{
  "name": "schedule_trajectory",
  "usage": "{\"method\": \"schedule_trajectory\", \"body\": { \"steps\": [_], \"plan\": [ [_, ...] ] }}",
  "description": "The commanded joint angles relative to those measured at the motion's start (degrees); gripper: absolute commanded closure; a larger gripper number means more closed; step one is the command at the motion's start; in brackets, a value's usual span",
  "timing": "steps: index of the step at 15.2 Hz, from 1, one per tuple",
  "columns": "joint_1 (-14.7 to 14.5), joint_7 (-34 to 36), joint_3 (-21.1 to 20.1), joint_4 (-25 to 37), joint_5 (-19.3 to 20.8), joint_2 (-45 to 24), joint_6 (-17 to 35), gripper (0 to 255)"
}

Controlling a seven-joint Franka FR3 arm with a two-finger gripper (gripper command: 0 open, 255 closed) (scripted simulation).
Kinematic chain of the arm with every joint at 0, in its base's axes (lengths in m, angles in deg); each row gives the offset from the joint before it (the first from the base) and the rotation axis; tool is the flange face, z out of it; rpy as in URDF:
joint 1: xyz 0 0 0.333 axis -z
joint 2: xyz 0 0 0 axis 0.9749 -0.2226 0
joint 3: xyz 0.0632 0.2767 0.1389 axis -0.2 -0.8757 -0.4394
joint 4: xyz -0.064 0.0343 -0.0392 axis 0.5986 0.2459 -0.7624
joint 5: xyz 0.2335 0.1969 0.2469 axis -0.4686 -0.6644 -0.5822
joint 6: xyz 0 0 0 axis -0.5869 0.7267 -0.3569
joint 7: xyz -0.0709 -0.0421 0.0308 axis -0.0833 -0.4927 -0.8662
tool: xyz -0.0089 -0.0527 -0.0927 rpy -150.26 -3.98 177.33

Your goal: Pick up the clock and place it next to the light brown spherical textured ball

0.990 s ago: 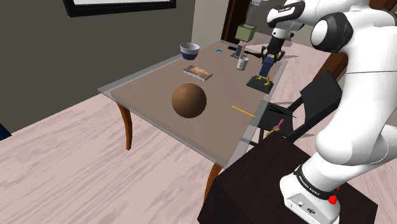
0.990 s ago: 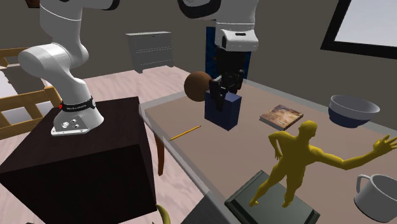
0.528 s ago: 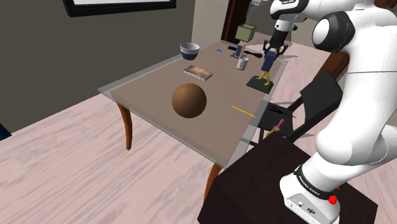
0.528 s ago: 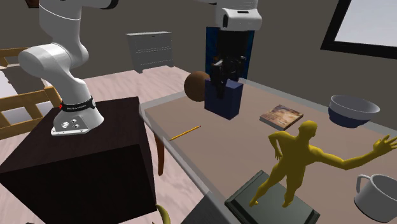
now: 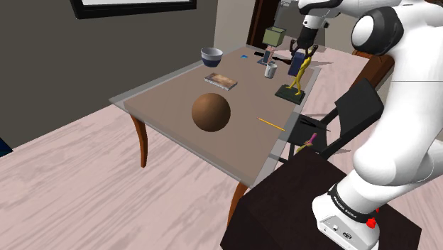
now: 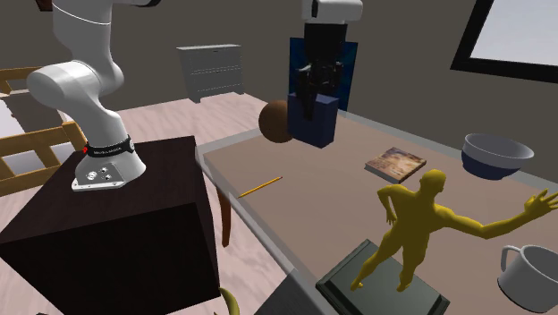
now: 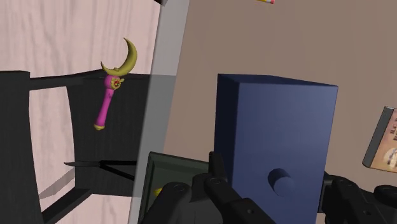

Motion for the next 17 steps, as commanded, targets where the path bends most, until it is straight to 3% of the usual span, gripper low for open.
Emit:
{"method": "schedule_trajectory", "body": {
  "steps": [1, 9, 17],
  "plan": [
    [-2.11, 2.21, -0.37, -3.13, 0.62, 2.05, 1.19, 255],
    [-9.83, 11.8, -2.73, -10.3, 2.55, 7.07, 3.67, 255],
    [-16.65, 21.56, -5.69, -11.94, 3.7, 8.38, 4.24, 255]
  ]
}}
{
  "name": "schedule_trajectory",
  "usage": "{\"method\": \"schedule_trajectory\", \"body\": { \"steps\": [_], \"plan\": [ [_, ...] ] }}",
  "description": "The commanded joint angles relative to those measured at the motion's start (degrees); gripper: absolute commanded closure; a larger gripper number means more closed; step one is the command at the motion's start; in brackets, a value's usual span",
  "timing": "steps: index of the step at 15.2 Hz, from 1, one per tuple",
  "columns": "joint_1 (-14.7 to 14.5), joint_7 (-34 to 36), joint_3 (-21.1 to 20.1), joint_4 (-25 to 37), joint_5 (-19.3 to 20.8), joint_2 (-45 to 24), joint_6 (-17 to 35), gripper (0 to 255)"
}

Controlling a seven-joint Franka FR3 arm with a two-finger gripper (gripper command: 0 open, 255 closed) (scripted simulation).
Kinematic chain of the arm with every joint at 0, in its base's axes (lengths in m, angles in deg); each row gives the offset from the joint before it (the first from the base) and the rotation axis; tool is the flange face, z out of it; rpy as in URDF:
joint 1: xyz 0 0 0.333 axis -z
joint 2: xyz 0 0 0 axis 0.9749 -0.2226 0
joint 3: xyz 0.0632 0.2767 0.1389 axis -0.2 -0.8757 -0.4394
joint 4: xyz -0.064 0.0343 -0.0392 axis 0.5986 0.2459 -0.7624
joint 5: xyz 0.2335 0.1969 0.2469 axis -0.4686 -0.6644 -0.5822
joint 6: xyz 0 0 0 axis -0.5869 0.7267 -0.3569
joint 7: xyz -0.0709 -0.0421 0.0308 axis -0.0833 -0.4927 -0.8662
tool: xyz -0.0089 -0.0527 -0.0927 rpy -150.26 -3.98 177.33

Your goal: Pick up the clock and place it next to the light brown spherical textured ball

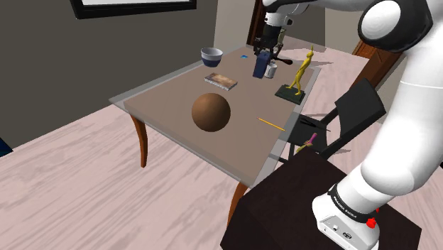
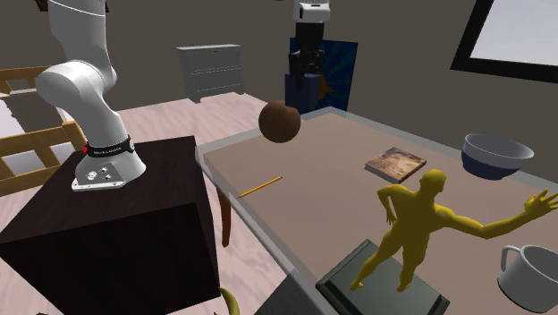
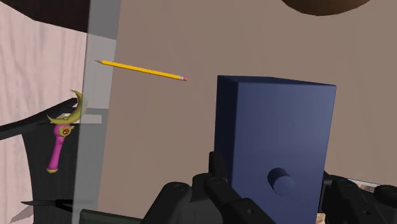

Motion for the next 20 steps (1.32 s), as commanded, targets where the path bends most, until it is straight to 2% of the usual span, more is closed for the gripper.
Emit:
{"method": "schedule_trajectory", "body": {
  "steps": [1, 8, 20],
  "plan": [
    [-1.53, 2.25, -0.65, -0.49, 0.28, 0.4, 0.17, 255],
    [-6.98, 10.43, -3.23, 2.82, 0.81, -1.73, -0.88, 255],
    [-7.1, 10.2, -3.37, -4.54, 0.55, -3.03, 7.76, 255]
  ]
}}
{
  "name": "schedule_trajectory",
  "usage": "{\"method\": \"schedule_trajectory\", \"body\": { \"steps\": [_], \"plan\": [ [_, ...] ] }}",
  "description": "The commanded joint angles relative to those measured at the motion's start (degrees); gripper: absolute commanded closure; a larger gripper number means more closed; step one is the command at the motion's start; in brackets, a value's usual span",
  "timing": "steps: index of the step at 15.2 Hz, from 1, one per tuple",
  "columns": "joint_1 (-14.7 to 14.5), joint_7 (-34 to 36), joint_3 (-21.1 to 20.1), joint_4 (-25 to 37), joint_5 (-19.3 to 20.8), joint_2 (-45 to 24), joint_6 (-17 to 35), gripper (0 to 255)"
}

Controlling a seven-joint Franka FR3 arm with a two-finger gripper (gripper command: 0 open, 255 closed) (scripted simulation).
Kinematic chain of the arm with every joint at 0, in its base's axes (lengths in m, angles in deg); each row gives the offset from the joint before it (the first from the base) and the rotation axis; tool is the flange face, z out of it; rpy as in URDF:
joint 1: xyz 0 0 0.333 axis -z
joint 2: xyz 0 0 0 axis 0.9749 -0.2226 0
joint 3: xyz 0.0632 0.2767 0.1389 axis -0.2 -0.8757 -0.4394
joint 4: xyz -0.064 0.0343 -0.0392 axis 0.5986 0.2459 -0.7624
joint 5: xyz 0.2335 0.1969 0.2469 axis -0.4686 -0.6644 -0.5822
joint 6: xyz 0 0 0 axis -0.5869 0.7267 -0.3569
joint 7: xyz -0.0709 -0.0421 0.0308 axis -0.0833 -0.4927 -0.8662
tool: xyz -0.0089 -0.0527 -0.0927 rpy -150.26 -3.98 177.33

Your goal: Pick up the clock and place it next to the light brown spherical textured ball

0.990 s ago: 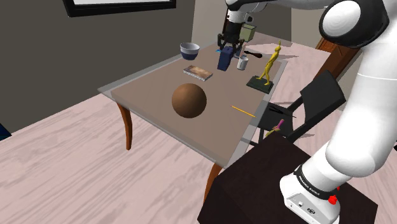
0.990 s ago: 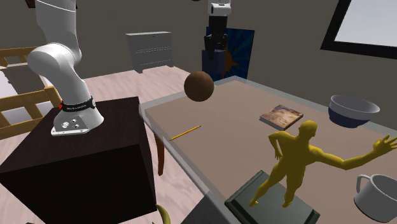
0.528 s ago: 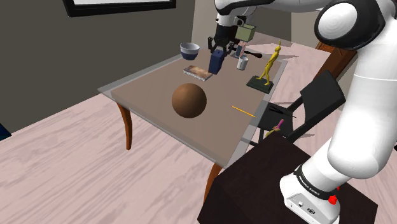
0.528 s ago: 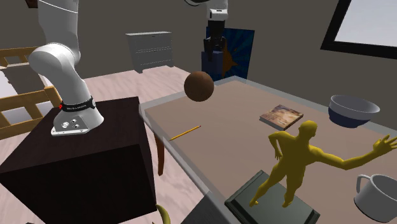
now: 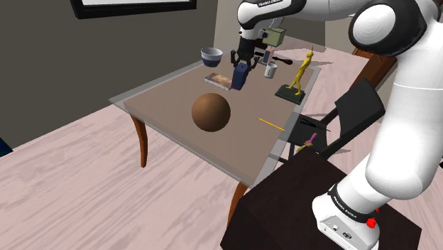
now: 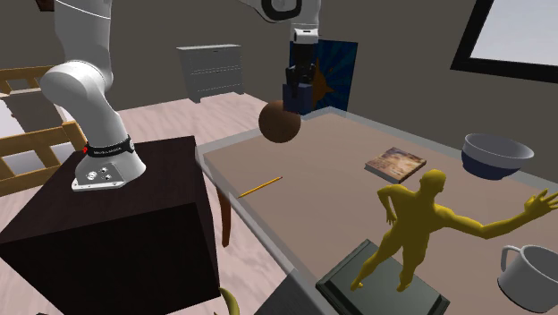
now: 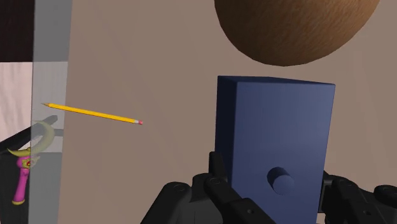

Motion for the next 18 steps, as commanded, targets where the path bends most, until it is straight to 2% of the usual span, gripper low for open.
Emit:
{"method": "schedule_trajectory", "body": {
  "steps": [1, 18],
  "plan": [
    [-0.01, -0.04, -0.05, -0.84, -0.09, -0.6, 1.48, 255],
    [0.14, -0.57, -0.44, -6.97, -0.89, -5.42, 12.4, 255]
  ]
}}
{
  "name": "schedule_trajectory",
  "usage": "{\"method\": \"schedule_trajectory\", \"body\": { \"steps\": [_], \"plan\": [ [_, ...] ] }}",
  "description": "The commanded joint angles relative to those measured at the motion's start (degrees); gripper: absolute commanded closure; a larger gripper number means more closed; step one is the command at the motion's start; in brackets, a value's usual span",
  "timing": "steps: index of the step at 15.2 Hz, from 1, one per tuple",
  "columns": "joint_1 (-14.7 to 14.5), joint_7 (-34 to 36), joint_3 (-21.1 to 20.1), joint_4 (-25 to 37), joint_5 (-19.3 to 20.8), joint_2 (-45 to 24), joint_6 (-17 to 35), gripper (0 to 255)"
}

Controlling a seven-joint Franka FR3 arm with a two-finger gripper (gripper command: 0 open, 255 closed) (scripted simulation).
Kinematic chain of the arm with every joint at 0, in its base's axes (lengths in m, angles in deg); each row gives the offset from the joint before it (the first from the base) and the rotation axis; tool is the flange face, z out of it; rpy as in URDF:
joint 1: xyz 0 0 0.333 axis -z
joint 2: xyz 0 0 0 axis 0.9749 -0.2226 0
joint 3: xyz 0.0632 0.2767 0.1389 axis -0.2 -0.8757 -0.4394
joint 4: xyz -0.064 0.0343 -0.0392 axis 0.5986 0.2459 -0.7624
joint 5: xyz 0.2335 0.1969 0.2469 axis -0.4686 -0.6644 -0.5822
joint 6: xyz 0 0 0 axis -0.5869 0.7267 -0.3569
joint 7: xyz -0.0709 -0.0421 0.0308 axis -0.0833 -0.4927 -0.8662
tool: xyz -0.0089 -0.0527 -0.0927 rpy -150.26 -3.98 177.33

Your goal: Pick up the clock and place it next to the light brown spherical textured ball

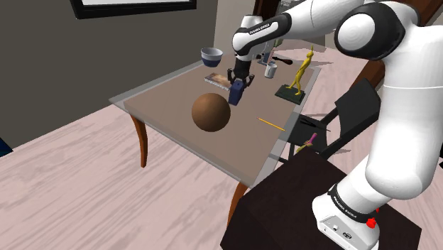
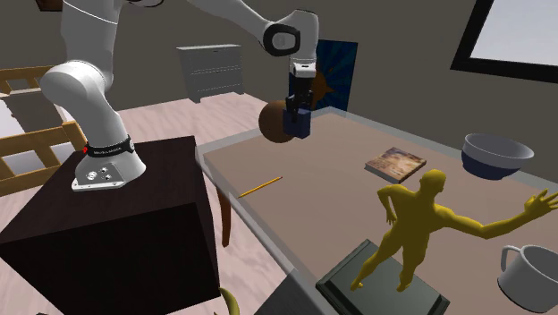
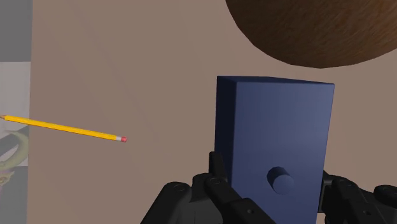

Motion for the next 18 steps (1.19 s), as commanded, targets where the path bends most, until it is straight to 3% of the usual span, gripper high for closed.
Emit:
{"method": "schedule_trajectory", "body": {
  "steps": [1, 18],
  "plan": [
    [0.0, -0.04, -0.07, -0.63, -0.11, -0.71, 1.37, 255],
    [0.44, -0.71, -0.76, -2.54, -1.17, -8.18, 10.72, 255]
  ]
}}
